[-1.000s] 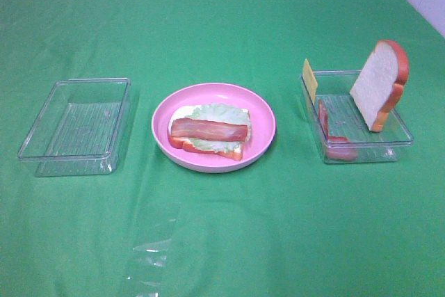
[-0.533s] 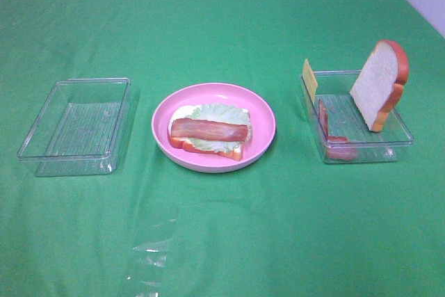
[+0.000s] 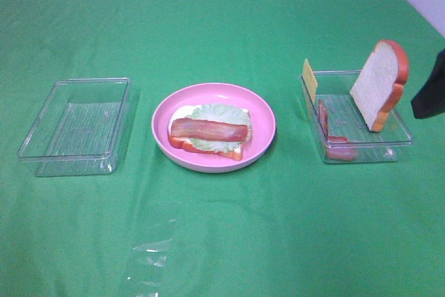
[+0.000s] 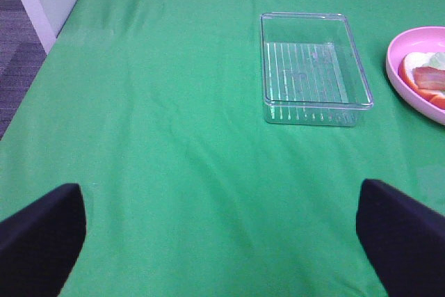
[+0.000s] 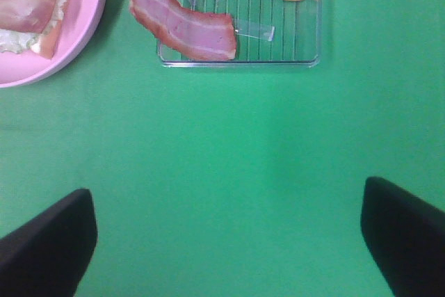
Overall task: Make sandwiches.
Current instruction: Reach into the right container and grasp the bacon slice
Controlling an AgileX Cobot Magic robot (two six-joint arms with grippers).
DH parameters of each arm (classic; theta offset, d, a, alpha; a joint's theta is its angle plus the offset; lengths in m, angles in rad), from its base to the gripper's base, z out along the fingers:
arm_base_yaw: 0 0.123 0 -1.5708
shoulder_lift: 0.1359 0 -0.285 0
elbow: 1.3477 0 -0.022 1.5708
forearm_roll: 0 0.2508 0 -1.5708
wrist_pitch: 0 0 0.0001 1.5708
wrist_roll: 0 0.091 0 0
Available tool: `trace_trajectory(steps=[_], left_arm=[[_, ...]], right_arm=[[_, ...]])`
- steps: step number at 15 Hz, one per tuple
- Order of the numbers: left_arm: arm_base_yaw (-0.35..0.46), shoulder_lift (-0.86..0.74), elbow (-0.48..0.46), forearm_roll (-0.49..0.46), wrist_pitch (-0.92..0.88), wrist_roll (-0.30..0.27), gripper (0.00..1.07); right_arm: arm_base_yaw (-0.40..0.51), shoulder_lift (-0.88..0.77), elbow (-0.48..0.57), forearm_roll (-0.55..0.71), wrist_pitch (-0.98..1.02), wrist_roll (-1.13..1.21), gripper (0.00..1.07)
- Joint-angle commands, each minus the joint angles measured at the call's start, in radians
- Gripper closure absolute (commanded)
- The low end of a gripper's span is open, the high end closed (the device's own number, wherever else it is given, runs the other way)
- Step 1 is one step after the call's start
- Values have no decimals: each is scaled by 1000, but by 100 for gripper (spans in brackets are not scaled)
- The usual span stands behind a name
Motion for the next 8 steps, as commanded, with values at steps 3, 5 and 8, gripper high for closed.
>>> trace_trajectory(steps=[3, 5, 8], left_arm=[[1, -13, 2, -3, -2, 0, 7], [1, -13, 2, -3, -2, 0, 7], [1, -13, 2, -3, -2, 0, 7]], right_arm=[[-4, 244, -235, 1, 96, -13, 10], [12, 392, -419, -1, 209, -3, 10], [108, 469, -505, -74, 252, 45, 11]])
